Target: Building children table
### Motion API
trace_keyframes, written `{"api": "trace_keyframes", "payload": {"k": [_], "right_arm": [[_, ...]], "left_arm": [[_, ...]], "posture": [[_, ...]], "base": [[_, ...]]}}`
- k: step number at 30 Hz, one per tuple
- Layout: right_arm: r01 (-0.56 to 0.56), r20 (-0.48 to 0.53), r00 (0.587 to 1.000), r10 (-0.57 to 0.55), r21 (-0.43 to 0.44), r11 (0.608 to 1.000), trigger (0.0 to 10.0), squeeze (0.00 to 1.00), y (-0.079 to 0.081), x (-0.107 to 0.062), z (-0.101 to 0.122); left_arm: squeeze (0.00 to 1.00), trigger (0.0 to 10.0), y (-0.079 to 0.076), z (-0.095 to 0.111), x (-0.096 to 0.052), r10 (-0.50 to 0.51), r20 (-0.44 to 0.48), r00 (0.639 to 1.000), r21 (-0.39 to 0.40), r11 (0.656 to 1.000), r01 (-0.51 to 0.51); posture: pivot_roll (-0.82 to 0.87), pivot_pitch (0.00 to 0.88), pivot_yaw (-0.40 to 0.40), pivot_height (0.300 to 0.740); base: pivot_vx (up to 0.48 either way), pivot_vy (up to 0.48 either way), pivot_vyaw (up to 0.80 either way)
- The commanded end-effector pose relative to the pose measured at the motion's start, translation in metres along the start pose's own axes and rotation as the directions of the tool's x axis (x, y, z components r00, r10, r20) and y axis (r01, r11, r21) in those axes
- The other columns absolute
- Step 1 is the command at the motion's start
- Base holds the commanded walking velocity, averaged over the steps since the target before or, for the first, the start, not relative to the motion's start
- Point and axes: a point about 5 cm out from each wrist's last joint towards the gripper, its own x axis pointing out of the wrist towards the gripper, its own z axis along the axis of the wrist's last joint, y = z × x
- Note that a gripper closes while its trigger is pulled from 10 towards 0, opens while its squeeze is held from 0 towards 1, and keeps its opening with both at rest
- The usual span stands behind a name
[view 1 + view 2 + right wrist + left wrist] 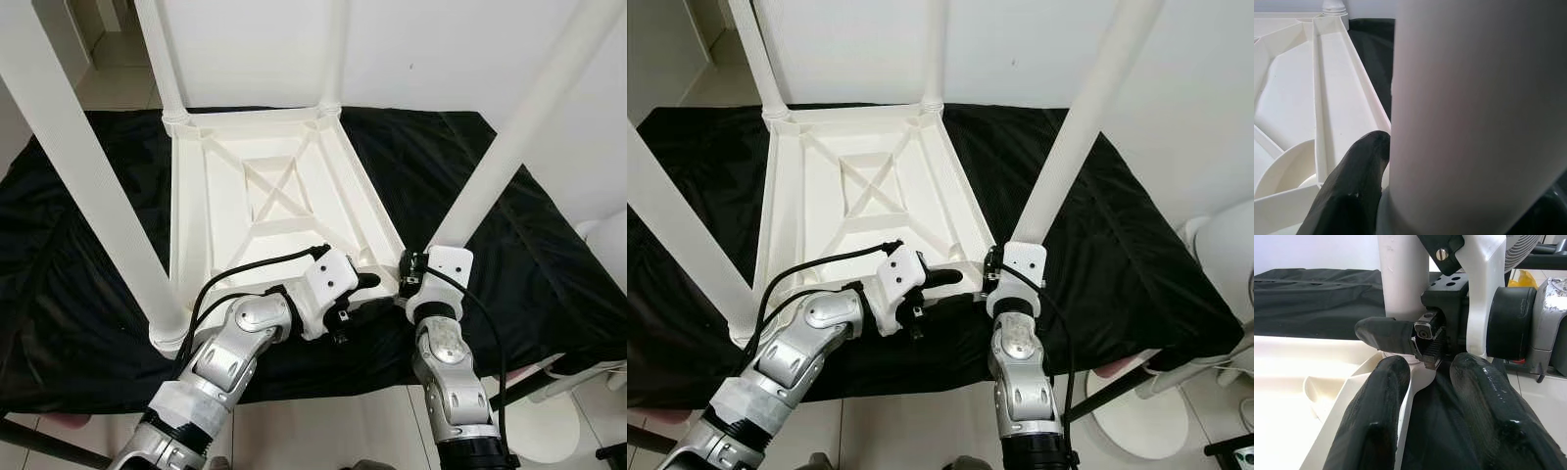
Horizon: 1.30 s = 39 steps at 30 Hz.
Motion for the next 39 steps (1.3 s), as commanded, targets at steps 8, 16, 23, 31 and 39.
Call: {"api": "trace_keyframes", "payload": {"k": [8,16,23,31,39], "right_arm": [[-0.084,-0.032,0.996,0.087,0.076,0.994,10.0,1.00,0.014,-0.009,-0.006],[-0.196,0.019,0.981,0.195,0.014,0.981,10.0,0.43,-0.011,-0.019,-0.003],[-0.380,0.036,0.922,0.385,-0.090,0.920,10.0,0.00,-0.035,-0.019,0.001],[-0.556,0.016,0.824,0.567,-0.175,0.813,10.0,0.00,-0.043,-0.003,0.010],[-0.656,-0.046,0.748,0.662,-0.207,0.726,9.8,0.00,-0.044,0.010,0.010]], "left_arm": [[0.00,10.0,-0.007,-0.001,0.001,-0.030,-0.001,1.000,0.005,1.000,0.030],[0.00,10.0,-0.007,0.000,0.002,-0.025,0.002,1.000,0.000,1.000,0.025],[0.00,10.0,-0.006,0.000,0.001,-0.024,0.002,1.000,0.002,1.000,0.024],[0.00,10.0,-0.005,-0.001,0.001,-0.034,-0.007,0.999,0.011,0.999,0.034],[0.00,10.0,-0.001,0.000,0.000,-0.025,-0.011,1.000,0.019,0.999,0.025]], "posture": [[-0.02,0.000,-0.023,0.740],[-0.03,0.000,-0.021,0.740],[-0.03,0.000,-0.017,0.740],[-0.03,0.000,-0.009,0.740],[-0.02,0.000,-0.012,0.740]], "base": [[0.000,0.000,0.00],[0.000,0.000,0.00],[0.000,0.000,0.00],[0.000,0.000,0.00],[0.000,0.000,0.00]]}}
